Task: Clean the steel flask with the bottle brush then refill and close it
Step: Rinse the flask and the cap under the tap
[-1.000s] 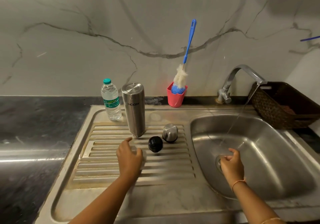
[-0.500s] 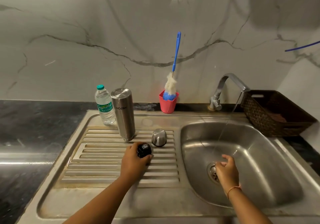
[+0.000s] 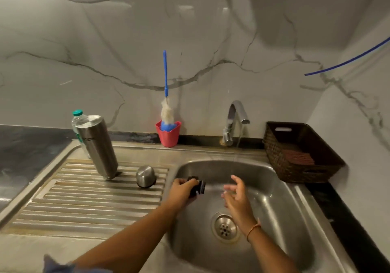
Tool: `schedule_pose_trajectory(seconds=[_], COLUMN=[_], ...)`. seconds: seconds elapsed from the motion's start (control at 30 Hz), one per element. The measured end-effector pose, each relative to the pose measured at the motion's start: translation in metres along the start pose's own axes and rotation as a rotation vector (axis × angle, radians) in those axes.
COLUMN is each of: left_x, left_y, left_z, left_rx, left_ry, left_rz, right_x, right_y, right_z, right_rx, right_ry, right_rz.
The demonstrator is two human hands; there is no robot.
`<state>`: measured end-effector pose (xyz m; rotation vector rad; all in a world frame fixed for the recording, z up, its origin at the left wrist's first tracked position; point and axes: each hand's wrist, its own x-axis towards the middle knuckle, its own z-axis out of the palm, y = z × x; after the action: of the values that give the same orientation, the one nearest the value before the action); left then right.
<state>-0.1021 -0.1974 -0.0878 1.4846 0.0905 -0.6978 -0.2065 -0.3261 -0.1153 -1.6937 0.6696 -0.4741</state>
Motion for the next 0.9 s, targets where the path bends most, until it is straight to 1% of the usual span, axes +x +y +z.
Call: schedule_pose_trajectory(seconds=[0.1,0.13,0.17,0.23,0.33,0.43,0.5,0.53,0.6,0.67,0.73,0.8,0.83,0.9], left_x=[0.008,0.005,0.002,-0.003,-0.002,0.011,0.027,0.036,0.046,0.056,0.066,0.076,0.081,0.092], left_y=[0.02,0.027,0.032,0.043,0.05,0.055,0.058,0.059,0.06,0.056,0.052,0.048,0.046,0.043], left_z=[0.057,0.074,0.089,0.115,0.143,0.161,0.172,0.176,0.18,0.183,0.184,0.183,0.181,0.176], left_rx=[-0.197,-0.246,-0.287,-0.325,-0.333,-0.387,-0.367,-0.33,-0.22,-0.065,0.065,0.268,0.393,0.597], left_ry=[-0.126,-0.152,-0.163,-0.175,-0.204,-0.165,-0.114,-0.06,0.042,0.087,0.118,0.144,0.138,0.109], left_rz=[-0.072,-0.094,-0.113,-0.138,-0.146,-0.134,-0.052,0.011,0.159,0.328,0.474,0.676,0.795,1.013], right_x=[0.02,0.028,0.035,0.054,0.08,0.095,0.105,0.111,0.119,0.129,0.143,0.151,0.153,0.153], right_y=[-0.017,-0.023,-0.029,-0.037,-0.047,-0.052,-0.054,-0.054,-0.055,-0.054,-0.053,-0.055,-0.055,-0.057], right_z=[-0.019,-0.025,-0.03,-0.041,-0.055,-0.062,-0.063,-0.062,-0.058,-0.053,-0.05,-0.052,-0.053,-0.053], right_rx=[-0.131,-0.158,-0.177,-0.252,-0.419,-0.394,-0.298,-0.247,-0.108,0.107,0.18,0.256,0.37,0.757], right_ry=[-0.162,-0.193,-0.203,-0.166,-0.138,-0.144,-0.123,-0.118,-0.125,-0.099,-0.081,-0.149,-0.213,-0.298], right_rz=[-0.172,-0.214,-0.254,-0.324,-0.351,-0.395,-0.416,-0.405,-0.313,-0.164,-0.046,0.12,0.21,0.448])
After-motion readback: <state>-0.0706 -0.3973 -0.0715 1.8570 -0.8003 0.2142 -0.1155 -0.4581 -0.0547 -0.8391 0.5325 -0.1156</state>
